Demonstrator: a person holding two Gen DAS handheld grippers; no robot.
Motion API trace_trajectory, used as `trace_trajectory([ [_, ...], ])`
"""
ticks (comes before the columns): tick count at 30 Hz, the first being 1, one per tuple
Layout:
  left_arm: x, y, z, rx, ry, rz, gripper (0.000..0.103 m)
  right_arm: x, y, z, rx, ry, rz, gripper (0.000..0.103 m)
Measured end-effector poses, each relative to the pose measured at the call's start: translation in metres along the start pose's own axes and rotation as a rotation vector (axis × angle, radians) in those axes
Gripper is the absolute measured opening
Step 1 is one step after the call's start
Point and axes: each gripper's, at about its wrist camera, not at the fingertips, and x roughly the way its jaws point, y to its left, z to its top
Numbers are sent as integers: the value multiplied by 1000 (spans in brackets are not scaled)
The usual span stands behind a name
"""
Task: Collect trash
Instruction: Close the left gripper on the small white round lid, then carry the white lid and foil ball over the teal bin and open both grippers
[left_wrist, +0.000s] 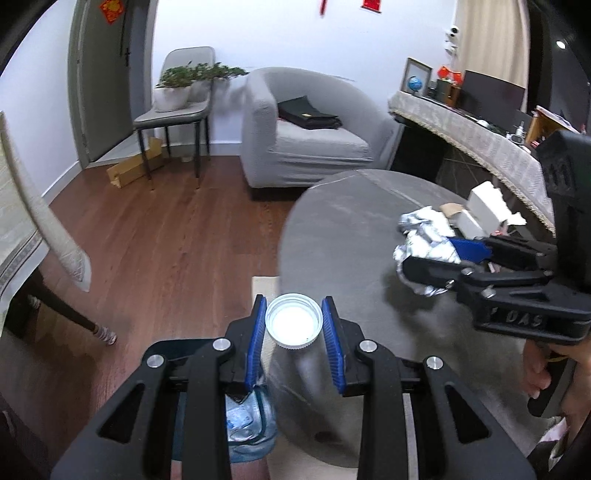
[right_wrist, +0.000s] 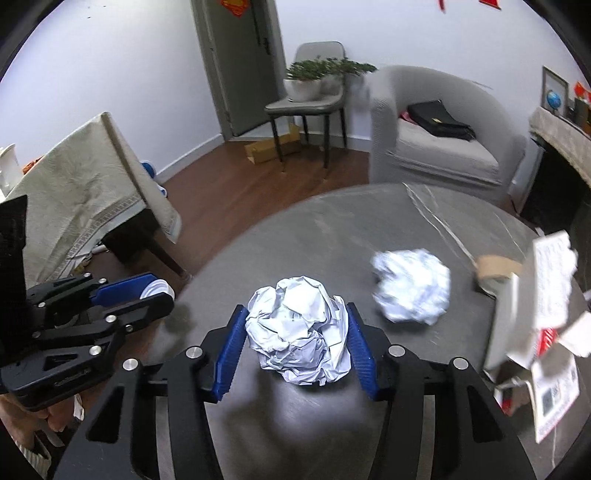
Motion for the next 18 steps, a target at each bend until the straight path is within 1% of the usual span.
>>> trace_trajectory([
  [5,-1,32,-8,-47,19,19,33,4,18,10,-11,-28,33,54],
  [9,3,50,-19,-58,48,48,33,9,33,18,-19,-46,58,54],
  [15,15,78,-42,-62,115,98,33,19,55,27,-19,-56,108,54],
  [18,21,89,-52,-63,147,105,33,26,69,32,-28,-56,131,54],
])
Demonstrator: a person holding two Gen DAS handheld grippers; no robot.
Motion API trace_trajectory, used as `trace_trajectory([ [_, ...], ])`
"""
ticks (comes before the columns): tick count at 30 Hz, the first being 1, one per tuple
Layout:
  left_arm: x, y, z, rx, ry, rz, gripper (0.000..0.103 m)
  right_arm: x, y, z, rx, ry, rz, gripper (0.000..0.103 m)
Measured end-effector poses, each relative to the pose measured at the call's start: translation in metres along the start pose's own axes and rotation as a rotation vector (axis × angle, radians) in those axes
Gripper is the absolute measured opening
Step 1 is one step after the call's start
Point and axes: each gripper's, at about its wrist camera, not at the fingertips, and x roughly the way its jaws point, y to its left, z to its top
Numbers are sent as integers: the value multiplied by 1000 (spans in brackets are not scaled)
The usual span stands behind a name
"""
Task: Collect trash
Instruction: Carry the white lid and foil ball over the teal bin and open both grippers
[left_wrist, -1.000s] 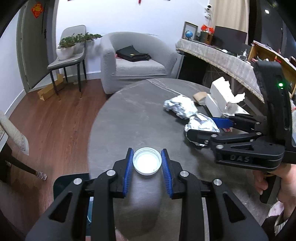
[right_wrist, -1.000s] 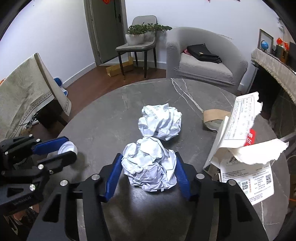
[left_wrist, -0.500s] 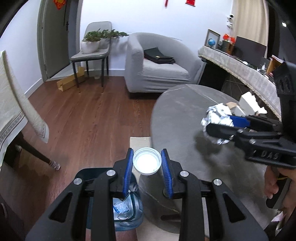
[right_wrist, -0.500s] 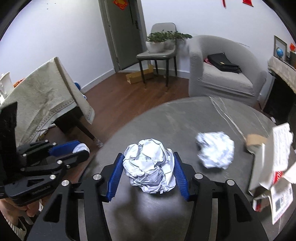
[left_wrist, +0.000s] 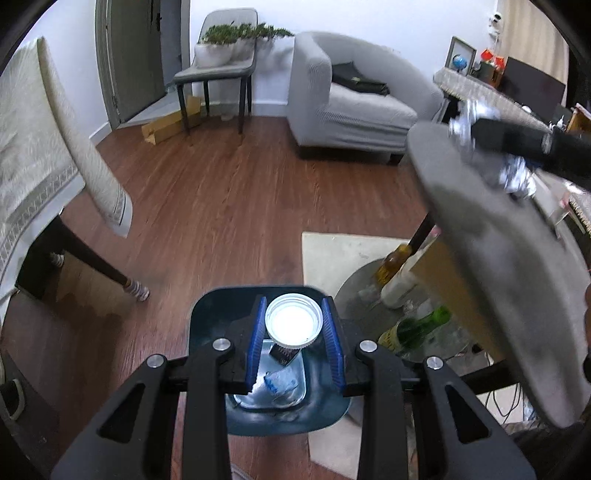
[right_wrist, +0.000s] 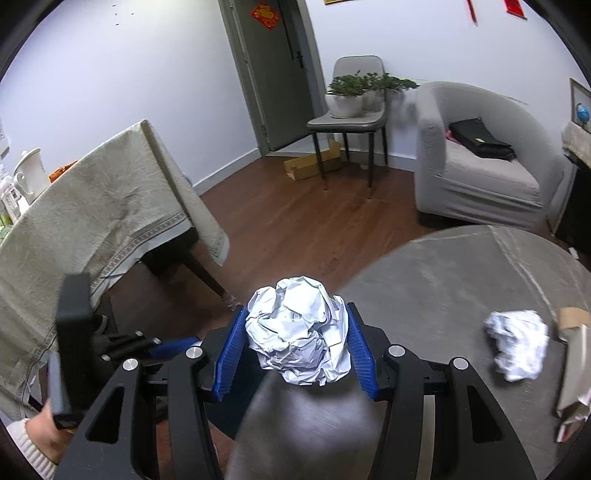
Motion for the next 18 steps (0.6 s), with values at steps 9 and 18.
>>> trace_trajectory([
  [9,32,11,-25,-10,107,-23,34,28,30,8,-24,20,36,54],
  [18,35,26,-38,-13,132,-19,55,53,56,12,-49,47,61,54],
])
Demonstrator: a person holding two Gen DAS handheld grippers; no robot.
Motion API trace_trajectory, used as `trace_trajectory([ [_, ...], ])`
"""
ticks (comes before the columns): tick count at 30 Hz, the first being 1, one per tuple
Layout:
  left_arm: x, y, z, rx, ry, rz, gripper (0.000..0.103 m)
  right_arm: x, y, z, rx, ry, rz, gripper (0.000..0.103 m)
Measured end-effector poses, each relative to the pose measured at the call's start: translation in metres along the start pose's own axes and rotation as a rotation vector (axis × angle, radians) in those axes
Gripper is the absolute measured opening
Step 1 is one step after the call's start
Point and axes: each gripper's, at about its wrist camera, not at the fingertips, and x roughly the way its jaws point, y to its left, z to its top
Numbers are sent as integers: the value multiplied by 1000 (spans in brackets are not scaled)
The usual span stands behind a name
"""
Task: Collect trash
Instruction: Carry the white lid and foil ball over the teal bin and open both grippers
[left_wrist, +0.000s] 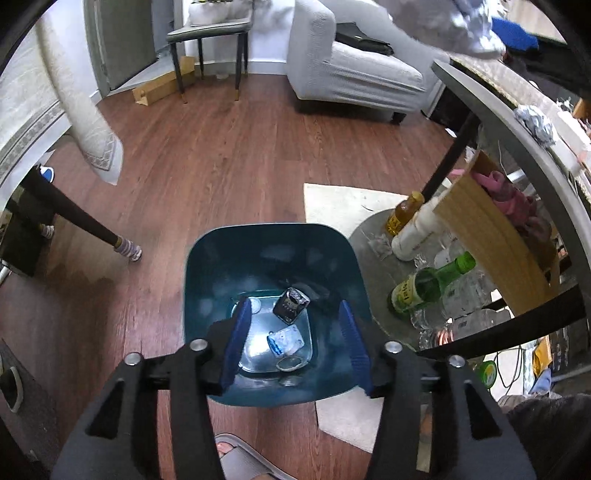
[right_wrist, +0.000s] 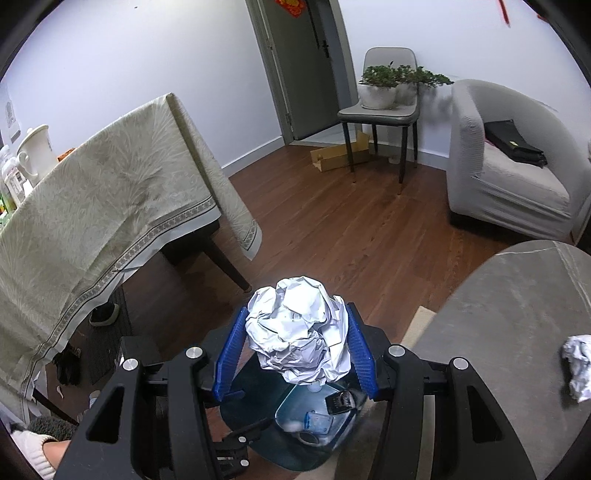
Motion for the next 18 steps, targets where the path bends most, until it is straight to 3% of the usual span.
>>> trace_trajectory([
  [12,-44,53,1,-93,-94,57,69,44,34,-4,-31,78,0,54],
  [18,-72,73,2,-113,-157,107,70,68,46,-11,-53,132,-17,54],
])
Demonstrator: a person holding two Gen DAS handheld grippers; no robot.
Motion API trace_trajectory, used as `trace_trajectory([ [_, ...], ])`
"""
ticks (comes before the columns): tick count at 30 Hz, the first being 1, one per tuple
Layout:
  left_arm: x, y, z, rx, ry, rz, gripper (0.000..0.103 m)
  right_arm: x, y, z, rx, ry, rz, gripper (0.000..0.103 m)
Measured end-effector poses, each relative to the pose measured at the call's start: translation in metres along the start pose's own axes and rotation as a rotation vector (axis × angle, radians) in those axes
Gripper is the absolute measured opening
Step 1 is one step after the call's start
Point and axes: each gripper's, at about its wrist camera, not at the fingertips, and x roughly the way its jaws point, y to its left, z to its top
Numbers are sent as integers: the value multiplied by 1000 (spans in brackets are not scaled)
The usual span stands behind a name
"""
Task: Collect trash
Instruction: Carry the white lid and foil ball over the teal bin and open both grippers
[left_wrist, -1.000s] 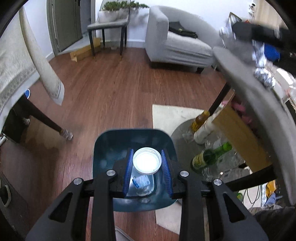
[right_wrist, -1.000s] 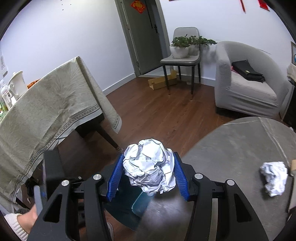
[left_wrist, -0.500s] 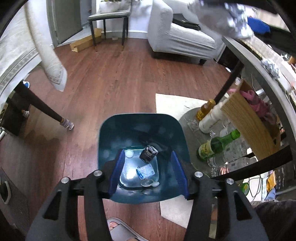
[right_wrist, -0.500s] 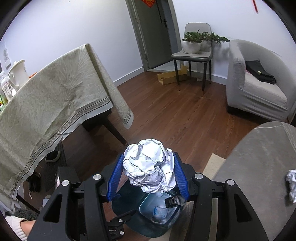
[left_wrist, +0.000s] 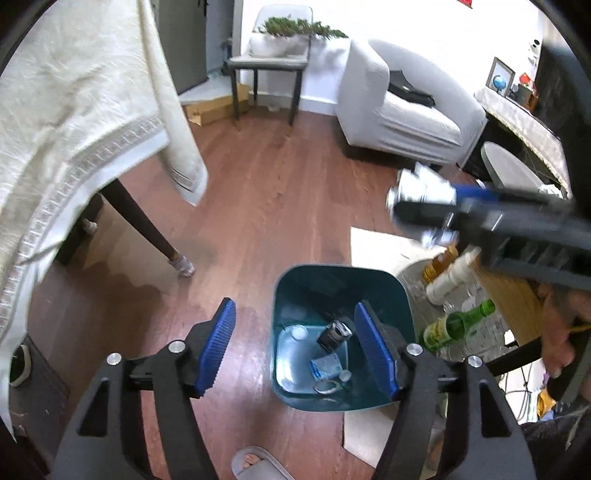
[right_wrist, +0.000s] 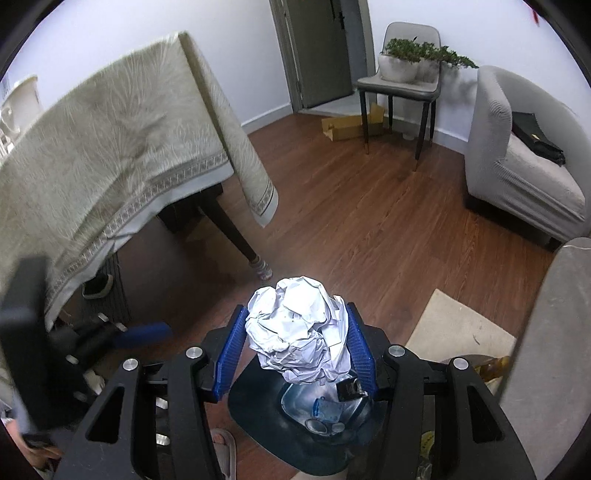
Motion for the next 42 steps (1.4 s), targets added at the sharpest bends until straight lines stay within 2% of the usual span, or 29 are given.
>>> trace_trajectory([
  [10,-31,22,12,-55,-75,-2,69,46,18,-22,-57,114,-24,54],
  [16,-56,15,22,-48,-141,-26,65,71,22,-42,-83,194,-45,54],
  [20,-68,11,26,-37,-162,-33,56,88,21,-55,-96,247,-63,54],
  [28,-90,-2,31,-20,-216,-64,55,115,20,-75,-96,327,-87,54],
  [30,-92,-6,32,-11,-219,-64,55,118,19,-78,-92,346,-89,65],
  [31,-93,-7,32,-10,-220,-66,55,117,18,-80,-88,347,-92,69],
  [35,-99,-9,35,-10,-237,-74,55,106,17,-79,-84,329,-82,69],
  [42,-124,-23,45,-7,-300,-92,57,55,24,-56,-90,212,-17,69],
])
